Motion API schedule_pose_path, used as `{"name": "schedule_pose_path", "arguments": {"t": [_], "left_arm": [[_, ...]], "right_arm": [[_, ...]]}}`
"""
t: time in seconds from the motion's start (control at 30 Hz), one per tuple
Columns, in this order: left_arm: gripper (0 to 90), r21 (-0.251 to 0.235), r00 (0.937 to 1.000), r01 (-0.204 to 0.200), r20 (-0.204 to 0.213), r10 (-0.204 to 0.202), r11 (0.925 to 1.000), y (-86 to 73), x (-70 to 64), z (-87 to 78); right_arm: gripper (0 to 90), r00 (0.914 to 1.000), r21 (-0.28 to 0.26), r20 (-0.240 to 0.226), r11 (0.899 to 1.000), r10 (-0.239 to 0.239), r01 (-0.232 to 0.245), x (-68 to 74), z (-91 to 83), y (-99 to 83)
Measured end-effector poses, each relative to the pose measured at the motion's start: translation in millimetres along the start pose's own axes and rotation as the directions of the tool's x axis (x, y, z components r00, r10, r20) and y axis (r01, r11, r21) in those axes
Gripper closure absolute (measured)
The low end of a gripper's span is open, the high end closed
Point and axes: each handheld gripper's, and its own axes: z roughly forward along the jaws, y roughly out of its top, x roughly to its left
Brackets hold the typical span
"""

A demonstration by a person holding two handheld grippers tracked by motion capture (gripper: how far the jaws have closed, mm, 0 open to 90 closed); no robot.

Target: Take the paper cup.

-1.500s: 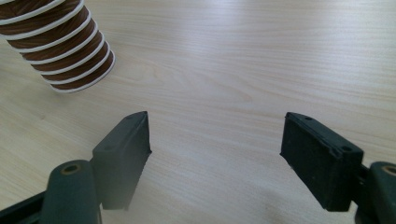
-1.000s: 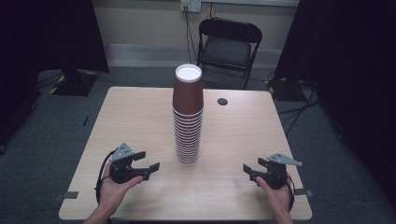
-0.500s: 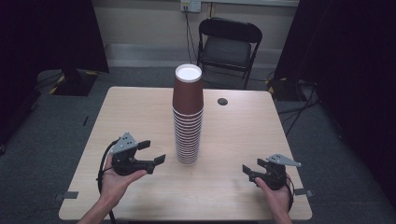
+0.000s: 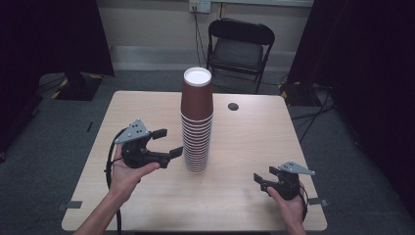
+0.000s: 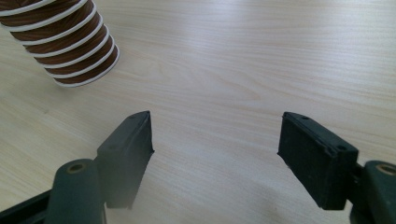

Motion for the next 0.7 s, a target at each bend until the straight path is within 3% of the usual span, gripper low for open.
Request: {"name": "schedule_pose_path", "arguments": {"t": [0.27,0.5,0.7], "left_arm": [[15.7,-0.047,0.9998,0.003,0.019,-0.002,0.9989,30.7,1.8,-1.0],[15.5,-0.073,0.9986,-0.047,0.02,0.049,0.9962,64.6,-4.8,2.9],[15.5,-0.067,0.998,-0.06,0.015,0.061,0.9959,81.4,-5.8,13.6]], "right_arm": [[26.1,0.9998,-0.004,-0.005,1.0,-0.017,0.017,2.2,-0.9,0.5],[25.5,0.9989,-0.036,-0.018,0.998,-0.043,0.042,6.1,-6.8,1.9],[25.6,0.9988,-0.029,-0.014,0.999,-0.047,0.046,6.3,-6.9,1.7]]}}
